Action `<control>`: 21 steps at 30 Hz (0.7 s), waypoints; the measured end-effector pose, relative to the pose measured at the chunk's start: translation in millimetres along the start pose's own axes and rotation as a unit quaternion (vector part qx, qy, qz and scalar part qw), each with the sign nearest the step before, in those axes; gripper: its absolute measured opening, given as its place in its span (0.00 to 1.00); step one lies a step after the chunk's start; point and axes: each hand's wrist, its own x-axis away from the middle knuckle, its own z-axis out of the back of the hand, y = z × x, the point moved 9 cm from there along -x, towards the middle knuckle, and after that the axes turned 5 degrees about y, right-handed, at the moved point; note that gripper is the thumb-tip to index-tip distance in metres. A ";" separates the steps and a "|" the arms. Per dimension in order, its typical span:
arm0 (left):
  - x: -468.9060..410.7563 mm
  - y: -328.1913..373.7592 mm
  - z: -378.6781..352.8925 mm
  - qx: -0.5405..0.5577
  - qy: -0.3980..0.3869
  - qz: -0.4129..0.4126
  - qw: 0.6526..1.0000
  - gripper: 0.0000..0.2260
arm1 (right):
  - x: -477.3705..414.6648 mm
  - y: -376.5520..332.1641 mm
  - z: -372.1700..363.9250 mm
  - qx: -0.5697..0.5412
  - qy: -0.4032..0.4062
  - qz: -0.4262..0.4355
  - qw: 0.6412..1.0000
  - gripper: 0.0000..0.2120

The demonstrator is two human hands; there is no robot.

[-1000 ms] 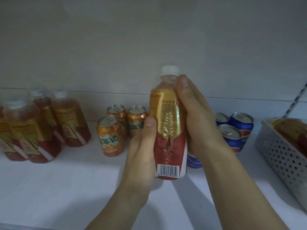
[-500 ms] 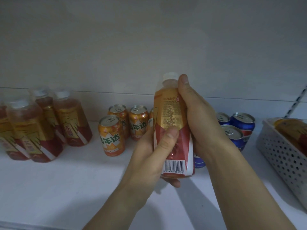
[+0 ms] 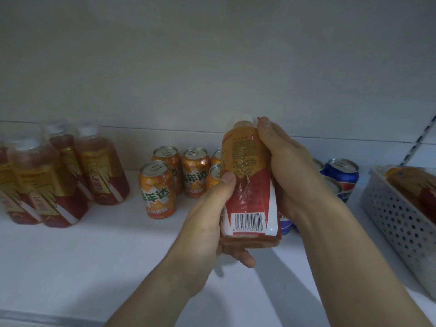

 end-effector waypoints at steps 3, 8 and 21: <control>-2.2 -16.0 -5.8 -0.064 -0.019 0.002 0.998 0.30 | -0.9 3.4 1.5 -0.015 -0.003 -0.014 1.000 0.13; -8.7 -25.5 0.8 0.053 0.058 0.051 0.996 0.27 | -4.8 6.4 3.1 -0.005 0.002 -0.019 1.000 0.15; -20.4 -9.1 16.2 0.079 0.091 -0.066 0.991 0.24 | 0.3 -22.0 -14.2 0.010 -0.106 0.114 0.988 0.19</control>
